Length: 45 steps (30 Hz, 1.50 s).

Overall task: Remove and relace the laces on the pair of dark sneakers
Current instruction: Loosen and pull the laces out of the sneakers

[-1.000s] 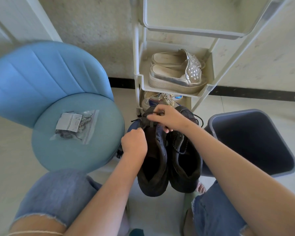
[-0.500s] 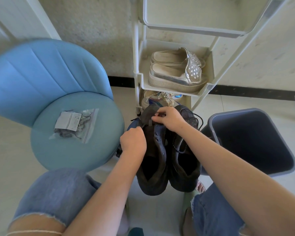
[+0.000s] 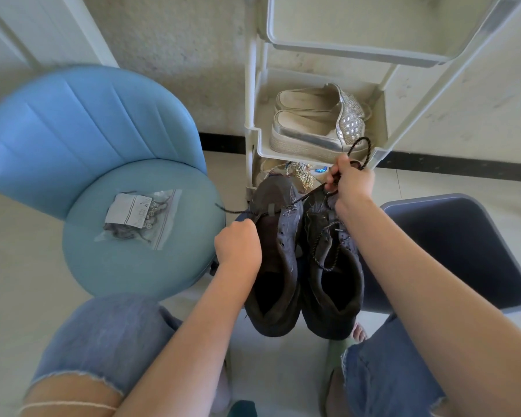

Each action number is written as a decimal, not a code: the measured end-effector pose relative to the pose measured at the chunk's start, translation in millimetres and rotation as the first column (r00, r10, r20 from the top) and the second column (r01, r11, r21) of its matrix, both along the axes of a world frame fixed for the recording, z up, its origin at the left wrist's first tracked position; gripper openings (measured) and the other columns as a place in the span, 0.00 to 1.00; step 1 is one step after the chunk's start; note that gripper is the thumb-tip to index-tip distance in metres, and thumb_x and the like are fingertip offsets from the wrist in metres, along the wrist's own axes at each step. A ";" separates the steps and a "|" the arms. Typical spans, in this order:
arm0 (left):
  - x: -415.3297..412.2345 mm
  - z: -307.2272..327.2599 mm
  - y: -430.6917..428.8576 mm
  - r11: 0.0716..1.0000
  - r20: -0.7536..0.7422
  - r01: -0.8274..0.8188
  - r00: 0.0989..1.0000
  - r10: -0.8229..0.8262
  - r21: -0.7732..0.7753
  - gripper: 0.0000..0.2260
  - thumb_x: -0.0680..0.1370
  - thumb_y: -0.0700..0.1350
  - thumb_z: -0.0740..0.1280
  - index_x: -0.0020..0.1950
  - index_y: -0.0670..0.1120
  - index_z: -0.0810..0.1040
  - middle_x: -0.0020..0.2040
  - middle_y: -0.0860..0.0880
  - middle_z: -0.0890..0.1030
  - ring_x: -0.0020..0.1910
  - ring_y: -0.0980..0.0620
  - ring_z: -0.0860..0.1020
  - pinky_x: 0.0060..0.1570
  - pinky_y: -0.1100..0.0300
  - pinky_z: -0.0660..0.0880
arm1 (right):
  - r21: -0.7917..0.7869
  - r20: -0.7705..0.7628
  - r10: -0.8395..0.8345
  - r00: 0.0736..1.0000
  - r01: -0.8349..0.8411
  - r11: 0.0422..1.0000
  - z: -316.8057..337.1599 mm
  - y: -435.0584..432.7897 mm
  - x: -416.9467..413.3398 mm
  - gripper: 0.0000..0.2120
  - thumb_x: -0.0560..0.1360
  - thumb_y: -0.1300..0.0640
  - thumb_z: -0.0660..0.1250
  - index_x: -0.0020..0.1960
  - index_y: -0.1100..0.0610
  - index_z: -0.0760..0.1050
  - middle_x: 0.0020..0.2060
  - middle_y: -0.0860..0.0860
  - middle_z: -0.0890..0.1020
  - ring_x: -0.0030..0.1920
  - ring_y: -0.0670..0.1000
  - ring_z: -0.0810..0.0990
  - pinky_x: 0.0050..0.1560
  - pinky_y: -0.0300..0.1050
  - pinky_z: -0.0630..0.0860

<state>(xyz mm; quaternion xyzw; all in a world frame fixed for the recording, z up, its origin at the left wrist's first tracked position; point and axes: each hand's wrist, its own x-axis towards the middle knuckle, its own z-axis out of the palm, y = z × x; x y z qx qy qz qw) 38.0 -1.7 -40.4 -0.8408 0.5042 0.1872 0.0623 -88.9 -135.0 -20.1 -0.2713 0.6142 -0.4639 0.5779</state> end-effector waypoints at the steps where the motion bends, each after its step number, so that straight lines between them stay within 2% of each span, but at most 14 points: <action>1: 0.1 0.7 -0.3 1.000 -0.002 -0.002 1.000 0.002 0.009 0.14 0.79 0.31 0.55 0.59 0.41 0.74 0.57 0.42 0.78 0.55 0.43 0.77 0.43 0.56 0.69 | -0.024 -0.042 0.018 0.999 -0.019 1.000 -2.3 0.2 -0.4 0.11 0.81 0.59 0.60 0.40 0.56 0.69 0.29 0.49 0.72 0.21 0.45 0.68 0.24 0.38 0.66; 4: -1.1 -0.4 1.1 0.999 -0.006 -0.001 1.000 0.002 0.038 0.14 0.79 0.31 0.56 0.61 0.42 0.73 0.56 0.43 0.78 0.55 0.44 0.77 0.42 0.57 0.68 | -0.130 -0.391 0.238 0.889 -0.309 0.942 -7.8 5.0 2.1 0.06 0.82 0.56 0.59 0.46 0.53 0.71 0.32 0.47 0.73 0.27 0.45 0.67 0.27 0.37 0.65; 8: -3.7 0.8 0.7 0.999 -0.029 -0.017 0.999 0.018 0.042 0.12 0.79 0.34 0.56 0.61 0.41 0.73 0.58 0.43 0.77 0.56 0.43 0.77 0.46 0.56 0.71 | 0.331 -0.760 0.644 0.092 -0.797 0.504 -19.7 15.9 3.7 0.14 0.79 0.47 0.62 0.50 0.58 0.74 0.42 0.51 0.79 0.39 0.49 0.77 0.37 0.40 0.70; 11: -7.4 1.1 -0.8 0.999 -0.051 -0.023 0.998 0.025 0.043 0.11 0.80 0.39 0.56 0.61 0.41 0.72 0.59 0.42 0.77 0.58 0.42 0.76 0.50 0.53 0.73 | 0.552 -0.680 0.701 -0.217 -0.781 0.293 -28.6 21.5 7.2 0.19 0.77 0.43 0.63 0.39 0.58 0.73 0.45 0.55 0.82 0.46 0.55 0.79 0.51 0.46 0.75; 16: -10.0 -2.3 -9.0 0.999 -0.036 -0.036 0.999 0.035 -0.019 0.14 0.82 0.48 0.56 0.60 0.41 0.75 0.59 0.41 0.77 0.59 0.42 0.75 0.52 0.52 0.72 | 0.384 -0.637 0.765 0.099 -0.819 0.425 -32.3 23.0 13.4 0.15 0.75 0.50 0.68 0.33 0.54 0.71 0.31 0.48 0.74 0.37 0.50 0.74 0.45 0.45 0.72; 20: -11.0 -2.9 -11.0 1.000 0.025 0.013 1.000 -0.013 0.000 0.12 0.79 0.33 0.56 0.59 0.39 0.75 0.59 0.41 0.78 0.58 0.42 0.77 0.52 0.53 0.74 | 0.258 -0.529 0.718 0.453 -0.720 0.645 -36.7 28.1 17.8 0.12 0.73 0.57 0.66 0.32 0.57 0.72 0.27 0.50 0.74 0.27 0.50 0.71 0.29 0.40 0.67; 24: -11.1 -5.1 -9.4 0.998 0.017 0.059 0.998 -0.059 0.006 0.14 0.78 0.29 0.55 0.57 0.38 0.76 0.57 0.41 0.78 0.57 0.41 0.78 0.50 0.54 0.74 | 0.175 -0.381 0.356 0.854 -0.311 0.934 -28.6 17.2 9.5 0.07 0.76 0.59 0.63 0.45 0.62 0.77 0.32 0.52 0.82 0.22 0.44 0.72 0.21 0.36 0.65; 27: -10.1 -7.1 -7.9 0.998 0.001 0.056 0.998 -0.056 -0.001 0.13 0.78 0.29 0.56 0.57 0.38 0.75 0.57 0.41 0.78 0.56 0.41 0.77 0.49 0.54 0.73 | 0.156 -0.188 0.045 0.981 -0.016 0.988 -17.5 6.1 -1.0 0.09 0.77 0.61 0.61 0.51 0.64 0.78 0.28 0.50 0.80 0.16 0.41 0.68 0.17 0.32 0.62; 35: -5.4 -12.3 -6.7 0.999 -0.070 -0.012 0.998 0.010 -0.030 0.11 0.79 0.31 0.56 0.56 0.38 0.75 0.56 0.40 0.78 0.55 0.41 0.78 0.47 0.54 0.73 | 0.000 -0.120 -0.253 0.960 0.255 0.967 -9.0 0.9 -3.5 0.10 0.76 0.61 0.60 0.36 0.60 0.69 0.26 0.51 0.71 0.20 0.45 0.65 0.22 0.36 0.62; 38: -2.8 -16.6 -7.4 0.998 -0.067 -0.029 0.997 0.026 -0.055 0.12 0.79 0.31 0.55 0.59 0.38 0.74 0.57 0.40 0.78 0.56 0.41 0.77 0.49 0.52 0.73 | -0.074 -0.240 -0.089 0.967 0.073 0.995 -8.9 1.9 -4.7 0.14 0.77 0.60 0.60 0.33 0.58 0.70 0.28 0.52 0.74 0.24 0.47 0.66 0.26 0.39 0.63; 39: -1.6 -18.1 -7.1 0.997 -0.059 -0.036 0.998 0.032 -0.071 0.12 0.79 0.32 0.55 0.60 0.38 0.73 0.57 0.40 0.78 0.56 0.40 0.77 0.49 0.52 0.73 | -0.053 -0.385 0.091 0.919 -0.120 0.991 -8.6 3.0 -4.8 0.12 0.78 0.58 0.61 0.36 0.59 0.73 0.31 0.53 0.77 0.24 0.46 0.69 0.26 0.39 0.66; 41: -0.5 -20.9 -6.4 0.994 -0.060 -0.045 0.997 0.039 -0.101 0.12 0.80 0.33 0.54 0.61 0.39 0.72 0.56 0.40 0.79 0.54 0.41 0.78 0.47 0.52 0.73 | 0.086 -0.712 0.393 0.581 -0.484 0.871 -9.2 5.4 -4.2 0.12 0.78 0.52 0.62 0.48 0.61 0.76 0.38 0.53 0.80 0.30 0.48 0.77 0.30 0.41 0.74; 43: 0.3 -23.4 -6.0 0.991 -0.087 -0.058 0.995 0.048 -0.119 0.10 0.81 0.36 0.55 0.59 0.40 0.73 0.55 0.40 0.79 0.53 0.41 0.78 0.45 0.53 0.72 | 0.141 -0.907 0.353 0.229 -0.625 0.768 -7.2 11.2 3.3 0.19 0.76 0.48 0.66 0.61 0.58 0.70 0.52 0.53 0.78 0.43 0.53 0.80 0.39 0.45 0.76; 45: 1.2 -25.0 -6.1 0.988 -0.119 -0.077 0.991 0.061 -0.135 0.09 0.81 0.37 0.56 0.57 0.40 0.75 0.54 0.40 0.79 0.53 0.40 0.78 0.42 0.54 0.69 | 0.062 -0.960 0.244 0.138 -0.746 0.663 -1.7 22.7 16.8 0.25 0.75 0.49 0.67 0.68 0.52 0.65 0.60 0.52 0.73 0.46 0.52 0.79 0.39 0.46 0.77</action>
